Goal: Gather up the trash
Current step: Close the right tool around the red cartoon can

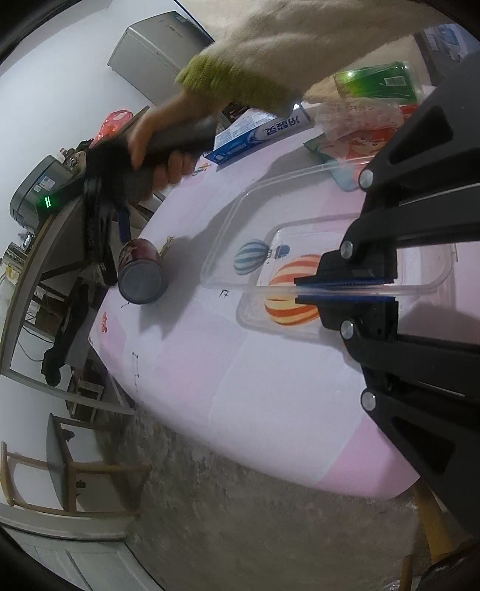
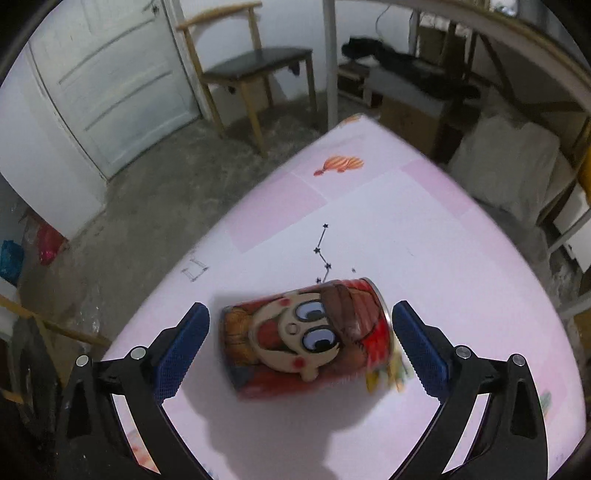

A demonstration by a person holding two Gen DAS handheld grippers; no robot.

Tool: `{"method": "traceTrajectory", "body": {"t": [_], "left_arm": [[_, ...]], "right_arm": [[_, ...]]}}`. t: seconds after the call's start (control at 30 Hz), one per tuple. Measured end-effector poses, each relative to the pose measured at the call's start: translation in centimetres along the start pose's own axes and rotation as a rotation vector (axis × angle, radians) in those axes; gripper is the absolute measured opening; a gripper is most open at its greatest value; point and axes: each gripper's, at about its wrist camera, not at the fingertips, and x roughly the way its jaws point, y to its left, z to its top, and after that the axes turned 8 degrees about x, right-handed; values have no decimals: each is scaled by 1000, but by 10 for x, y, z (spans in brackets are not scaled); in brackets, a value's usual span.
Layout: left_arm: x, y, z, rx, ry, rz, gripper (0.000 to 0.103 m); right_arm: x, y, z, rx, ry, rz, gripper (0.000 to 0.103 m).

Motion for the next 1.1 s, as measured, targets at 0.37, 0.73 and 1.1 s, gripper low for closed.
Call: {"method": "traceTrajectory", "body": {"t": [0.37,0.73,1.1], "left_arm": [[0,4,-1,-20,-2,-10,3],[-1,-2,-7,-16,-5,2,4],[11,-7,-9,-11,58,14,7]], "right_arm": [[11,-1,-22,-19,51,-49,88],[-44,8,-110,12,133,-121,88],[-76,-10,-161,89,165,-160,91]]}}
